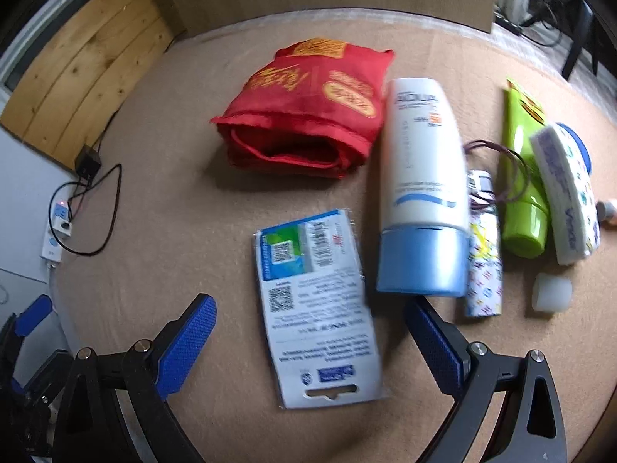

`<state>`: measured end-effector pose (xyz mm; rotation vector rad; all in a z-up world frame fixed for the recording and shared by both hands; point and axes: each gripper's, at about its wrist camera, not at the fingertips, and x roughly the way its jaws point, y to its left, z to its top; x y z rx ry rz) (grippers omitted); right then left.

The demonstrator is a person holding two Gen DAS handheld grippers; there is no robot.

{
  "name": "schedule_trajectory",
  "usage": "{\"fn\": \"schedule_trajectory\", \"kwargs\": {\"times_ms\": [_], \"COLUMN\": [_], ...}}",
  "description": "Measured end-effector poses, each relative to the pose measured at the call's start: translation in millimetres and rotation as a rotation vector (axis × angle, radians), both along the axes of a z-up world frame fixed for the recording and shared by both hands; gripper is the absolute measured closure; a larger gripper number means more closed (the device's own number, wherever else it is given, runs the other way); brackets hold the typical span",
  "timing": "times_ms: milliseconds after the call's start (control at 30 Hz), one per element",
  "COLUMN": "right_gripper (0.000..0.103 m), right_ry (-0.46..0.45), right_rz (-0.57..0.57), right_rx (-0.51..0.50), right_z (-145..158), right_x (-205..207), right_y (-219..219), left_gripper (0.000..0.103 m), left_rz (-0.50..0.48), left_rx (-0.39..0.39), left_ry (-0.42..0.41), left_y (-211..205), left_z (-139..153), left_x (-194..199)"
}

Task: Organize objects
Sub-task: 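Reach the right gripper to the QR-code card package and grasp it, then carry the card package with the right gripper into the cardboard box and release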

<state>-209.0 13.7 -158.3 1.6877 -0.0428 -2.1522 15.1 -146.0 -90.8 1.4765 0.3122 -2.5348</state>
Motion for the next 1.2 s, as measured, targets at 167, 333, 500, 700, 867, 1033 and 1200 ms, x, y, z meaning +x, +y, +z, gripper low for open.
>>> {"fn": "schedule_trajectory", "kwargs": {"times_ms": [167,333,500,700,867,1033,1200], "right_gripper": [0.012,0.042,0.049,0.048,0.047,0.047,0.050], "right_ry": [0.018,0.079,0.068,0.027,0.041,0.072,0.061], "right_rz": [0.048,0.098,0.124,0.193,0.233,0.275,0.256], "right_rx": [0.102,0.233,0.211,0.159,0.200,0.265,0.243], "right_z": [-2.5,-1.3,1.3,2.2,0.1,1.3,3.1], "right_x": [2.5,8.1,10.2,19.0,25.0,37.8,38.4], "right_y": [-25.7,-36.3,-28.2,-20.1,-19.8,-32.1,-19.7], "left_gripper": [0.000,0.000,0.000,0.000,0.000,0.000,0.000], "left_rz": [0.018,0.034,0.031,0.019,0.023,0.033,0.047], "left_rx": [0.009,0.016,0.021,0.024,0.036,0.039,0.037], "left_ry": [-0.002,-0.004,-0.003,0.001,-0.003,-0.002,0.000], "left_y": [-6.4,-13.1,-13.0,-9.6,-9.7,-10.5,-13.2], "left_z": [-3.1,-5.4,-6.7,-7.1,-10.3,-11.0,-10.5], "left_x": [0.4,1.4,0.6,-0.7,-1.3,-0.4,0.9]}}
